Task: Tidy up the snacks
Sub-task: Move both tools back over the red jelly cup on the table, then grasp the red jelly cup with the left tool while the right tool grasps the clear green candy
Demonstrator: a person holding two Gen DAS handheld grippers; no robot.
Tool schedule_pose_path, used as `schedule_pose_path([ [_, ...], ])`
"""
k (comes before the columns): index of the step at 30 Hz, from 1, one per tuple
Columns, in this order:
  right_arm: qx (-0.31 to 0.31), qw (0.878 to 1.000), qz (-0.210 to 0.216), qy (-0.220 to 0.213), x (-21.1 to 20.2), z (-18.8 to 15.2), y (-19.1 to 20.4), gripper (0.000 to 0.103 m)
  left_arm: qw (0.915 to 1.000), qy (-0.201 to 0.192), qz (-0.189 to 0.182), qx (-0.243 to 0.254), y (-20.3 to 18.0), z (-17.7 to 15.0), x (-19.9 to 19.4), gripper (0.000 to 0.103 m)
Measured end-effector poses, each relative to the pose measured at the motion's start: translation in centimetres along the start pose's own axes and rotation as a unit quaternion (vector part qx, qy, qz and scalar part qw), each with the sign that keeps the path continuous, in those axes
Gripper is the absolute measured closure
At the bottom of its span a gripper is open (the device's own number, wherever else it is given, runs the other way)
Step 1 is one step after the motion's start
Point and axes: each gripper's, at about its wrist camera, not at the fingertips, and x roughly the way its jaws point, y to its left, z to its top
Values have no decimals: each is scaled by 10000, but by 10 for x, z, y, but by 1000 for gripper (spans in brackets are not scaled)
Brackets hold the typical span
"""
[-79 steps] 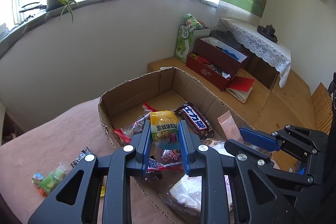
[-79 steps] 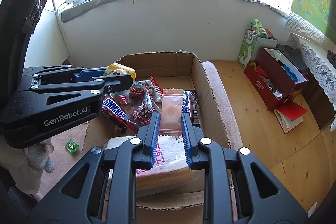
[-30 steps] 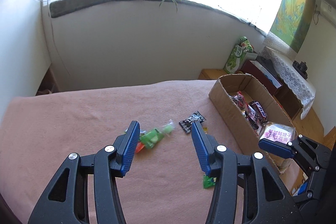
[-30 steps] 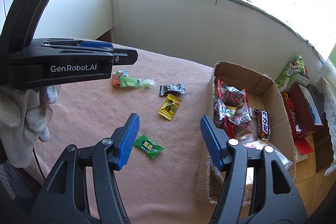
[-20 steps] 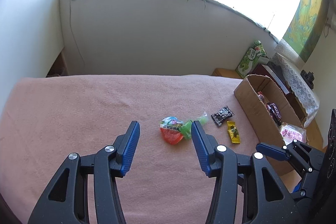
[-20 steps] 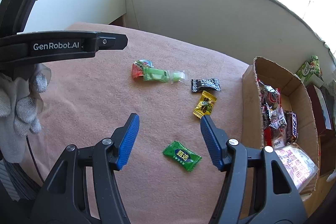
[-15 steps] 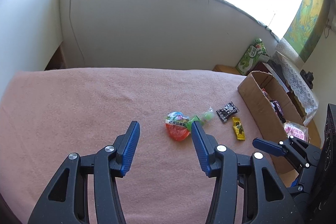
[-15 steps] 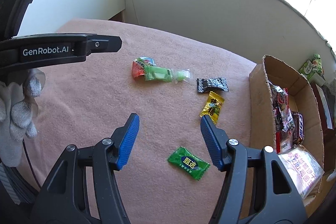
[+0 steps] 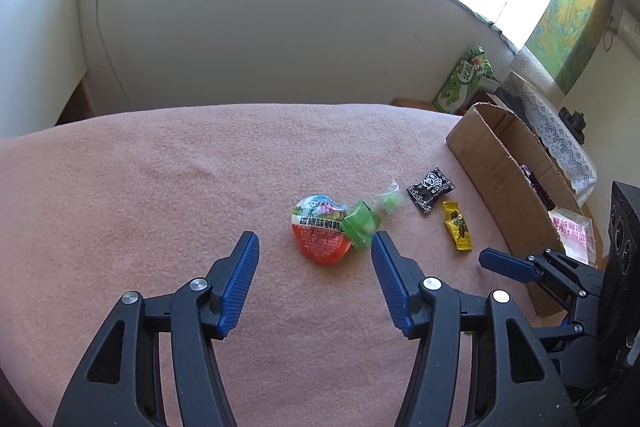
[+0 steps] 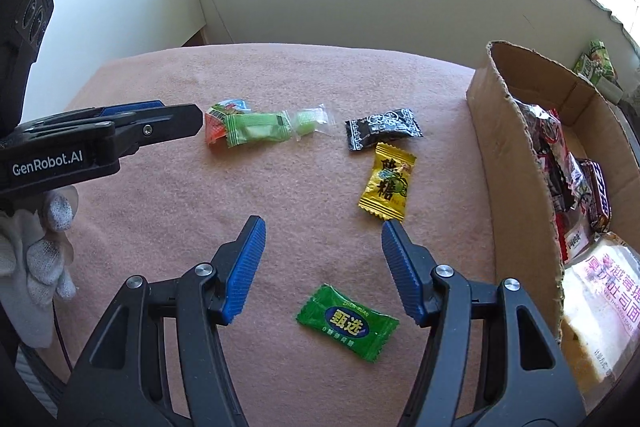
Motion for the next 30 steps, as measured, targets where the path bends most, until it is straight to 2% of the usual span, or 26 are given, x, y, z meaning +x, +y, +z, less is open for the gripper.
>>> schedule_pose_path([
  [2,75,10000,55,-3,-1,-3,-6,40,9999,44,5,115,-3,2,5,45],
  [5,116,9999,10,-13,-1,-4,-12,40,10000,-1,-11,4,3,8,9,45],
  [11,294,9995,87,-45,4,11,-19,40,10000,-56,24,7,13,14,13,46],
  [14,416,9989,200,-85,7,24,-22,40,9999,10,56,132,16,11,14,55],
  [20,524,9983,260,-43,19,51,-21,40,9980,111,31,629,-2,8,19,55],
  [22,517,9982,294,14,29,57,-13,40,9967,162,69,794,-9,7,23,58],
  [23,521,9982,299,54,33,59,-13,44,9964,185,48,825,-11,7,25,58],
  [27,453,9985,276,129,42,65,-11,45,9966,181,46,803,-10,8,26,58],
  [30,417,9985,298,168,47,69,-10,45,9967,187,55,792,-7,8,26,67],
])
